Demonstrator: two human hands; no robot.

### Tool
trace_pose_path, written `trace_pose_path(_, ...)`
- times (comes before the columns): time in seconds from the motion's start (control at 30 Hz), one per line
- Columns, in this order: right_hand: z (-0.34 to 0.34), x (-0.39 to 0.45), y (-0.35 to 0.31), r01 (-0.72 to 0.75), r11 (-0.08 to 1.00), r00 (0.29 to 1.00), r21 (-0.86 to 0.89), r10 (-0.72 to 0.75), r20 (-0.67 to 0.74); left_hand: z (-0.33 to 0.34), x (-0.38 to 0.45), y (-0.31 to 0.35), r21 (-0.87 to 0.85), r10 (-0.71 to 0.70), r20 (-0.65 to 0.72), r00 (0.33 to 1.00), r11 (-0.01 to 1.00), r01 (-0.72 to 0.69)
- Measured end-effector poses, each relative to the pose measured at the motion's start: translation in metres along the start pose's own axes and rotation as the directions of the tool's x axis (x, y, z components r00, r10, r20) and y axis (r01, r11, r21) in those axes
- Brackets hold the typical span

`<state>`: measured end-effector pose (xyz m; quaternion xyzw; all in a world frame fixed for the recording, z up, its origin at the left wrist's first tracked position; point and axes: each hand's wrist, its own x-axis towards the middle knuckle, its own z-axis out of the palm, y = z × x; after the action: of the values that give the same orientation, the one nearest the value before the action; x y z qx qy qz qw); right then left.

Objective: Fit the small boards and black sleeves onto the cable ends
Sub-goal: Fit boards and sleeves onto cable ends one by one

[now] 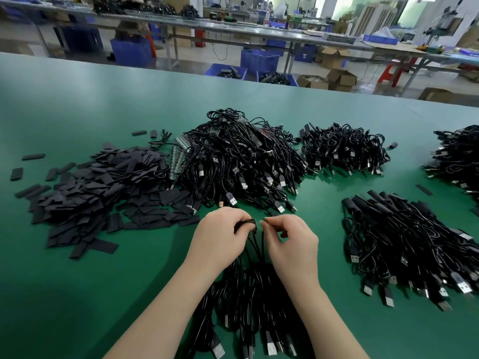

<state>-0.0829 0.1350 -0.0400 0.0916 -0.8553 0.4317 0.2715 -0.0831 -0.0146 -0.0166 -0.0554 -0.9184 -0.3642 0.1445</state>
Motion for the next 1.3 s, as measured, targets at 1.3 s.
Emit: trace_pose_path(1.3,-0.087,0.050,-0.083,0.048,0.941,0.963,0.335,0.046,-0.266,0.009,-0.009,0.018,0.042,0.451,0.345,0.823,0.869,-0.494)
